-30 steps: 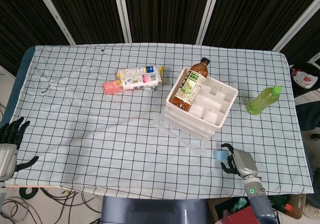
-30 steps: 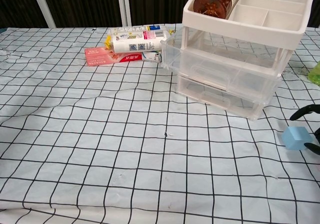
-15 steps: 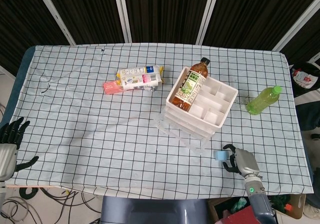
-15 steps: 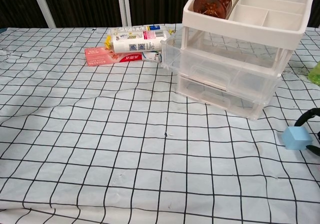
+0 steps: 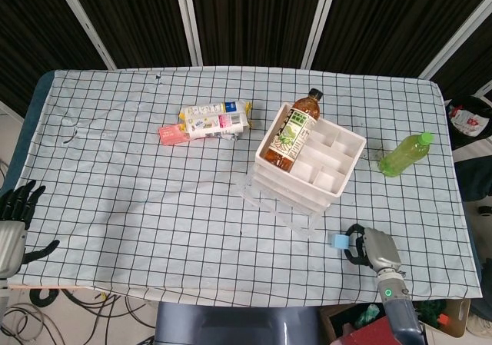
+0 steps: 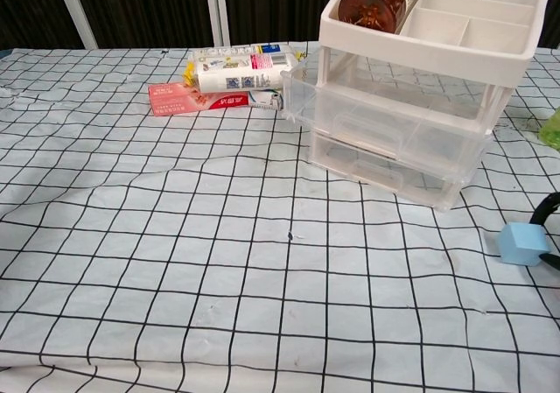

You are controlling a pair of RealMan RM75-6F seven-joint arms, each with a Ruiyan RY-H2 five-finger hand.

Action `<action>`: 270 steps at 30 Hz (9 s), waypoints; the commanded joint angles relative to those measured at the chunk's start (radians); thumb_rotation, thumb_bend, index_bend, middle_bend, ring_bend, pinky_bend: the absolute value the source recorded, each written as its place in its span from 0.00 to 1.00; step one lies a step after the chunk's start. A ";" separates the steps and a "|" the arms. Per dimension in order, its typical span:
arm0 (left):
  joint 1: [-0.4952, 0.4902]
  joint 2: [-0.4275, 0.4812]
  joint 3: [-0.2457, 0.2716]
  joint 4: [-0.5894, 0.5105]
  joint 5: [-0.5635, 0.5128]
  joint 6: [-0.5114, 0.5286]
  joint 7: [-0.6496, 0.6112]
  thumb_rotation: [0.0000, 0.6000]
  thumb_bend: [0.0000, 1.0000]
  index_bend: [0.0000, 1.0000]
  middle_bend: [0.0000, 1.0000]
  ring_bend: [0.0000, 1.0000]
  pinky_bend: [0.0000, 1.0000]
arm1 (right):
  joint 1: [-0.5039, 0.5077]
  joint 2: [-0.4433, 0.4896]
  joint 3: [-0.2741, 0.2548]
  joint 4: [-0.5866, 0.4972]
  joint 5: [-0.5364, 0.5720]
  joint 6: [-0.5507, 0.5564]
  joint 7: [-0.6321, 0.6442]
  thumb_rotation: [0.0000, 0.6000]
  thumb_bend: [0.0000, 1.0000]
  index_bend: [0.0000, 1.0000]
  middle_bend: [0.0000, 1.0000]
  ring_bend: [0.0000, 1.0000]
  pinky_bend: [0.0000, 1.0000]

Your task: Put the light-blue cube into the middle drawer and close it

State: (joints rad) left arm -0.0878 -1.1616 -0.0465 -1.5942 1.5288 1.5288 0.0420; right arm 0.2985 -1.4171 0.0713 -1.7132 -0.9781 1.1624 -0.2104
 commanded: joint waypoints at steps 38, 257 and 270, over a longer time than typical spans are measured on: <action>0.002 -0.001 0.000 -0.001 0.001 0.004 0.004 1.00 0.04 0.00 0.00 0.00 0.00 | -0.143 0.519 0.077 -0.465 -0.328 0.182 0.367 1.00 0.31 0.64 0.82 0.89 0.82; -0.005 0.002 -0.016 -0.011 -0.043 -0.021 -0.007 1.00 0.05 0.00 0.00 0.00 0.00 | 0.377 -0.196 0.337 -0.224 0.447 0.036 -0.064 1.00 0.37 0.74 0.81 0.87 0.81; -0.005 0.003 -0.017 -0.014 -0.046 -0.021 -0.009 1.00 0.05 0.00 0.00 0.00 0.00 | 0.387 -0.197 0.345 -0.177 0.482 0.031 -0.053 1.00 0.37 0.74 0.81 0.87 0.81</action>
State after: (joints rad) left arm -0.0925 -1.1589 -0.0634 -1.6079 1.4828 1.5080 0.0333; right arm 0.6862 -1.6143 0.4154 -1.8921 -0.4980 1.1929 -0.2650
